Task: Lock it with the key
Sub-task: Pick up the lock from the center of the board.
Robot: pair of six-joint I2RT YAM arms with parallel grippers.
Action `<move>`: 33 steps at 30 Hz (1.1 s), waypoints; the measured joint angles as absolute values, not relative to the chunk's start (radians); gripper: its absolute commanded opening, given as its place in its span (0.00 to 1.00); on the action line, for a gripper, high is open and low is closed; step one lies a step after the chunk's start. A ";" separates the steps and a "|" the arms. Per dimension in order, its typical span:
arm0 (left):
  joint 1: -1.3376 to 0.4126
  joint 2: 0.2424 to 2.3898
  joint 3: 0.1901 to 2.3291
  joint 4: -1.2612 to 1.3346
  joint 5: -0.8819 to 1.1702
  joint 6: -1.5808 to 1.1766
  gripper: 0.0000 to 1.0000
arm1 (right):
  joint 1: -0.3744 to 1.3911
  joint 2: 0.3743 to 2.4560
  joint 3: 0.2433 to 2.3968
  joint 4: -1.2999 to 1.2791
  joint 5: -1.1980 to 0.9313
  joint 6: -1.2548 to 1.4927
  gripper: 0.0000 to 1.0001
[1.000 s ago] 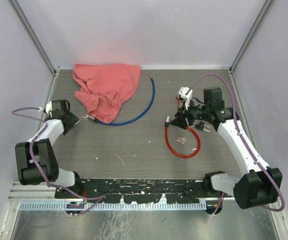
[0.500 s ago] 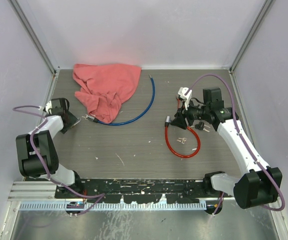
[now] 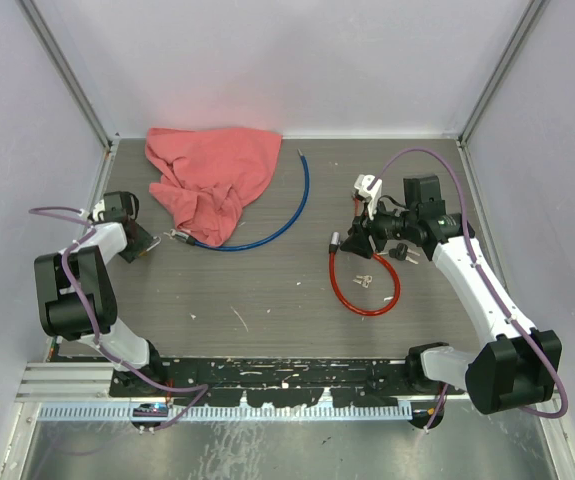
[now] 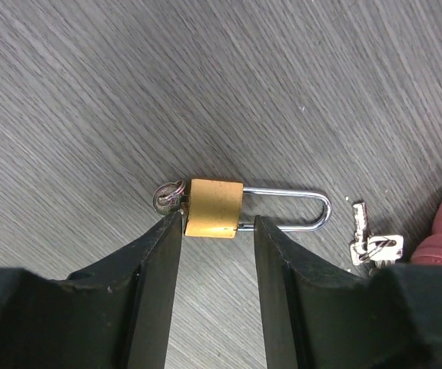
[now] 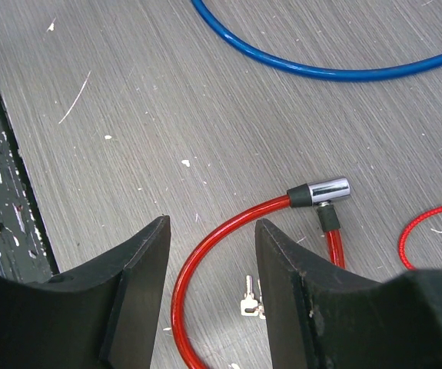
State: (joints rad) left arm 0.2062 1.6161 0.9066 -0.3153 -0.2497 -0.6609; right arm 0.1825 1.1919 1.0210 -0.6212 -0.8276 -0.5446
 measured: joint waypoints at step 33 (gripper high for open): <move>0.212 1.612 0.985 -0.342 -0.089 -0.332 0.47 | 0.189 1.213 1.021 -0.621 -0.821 -0.546 0.54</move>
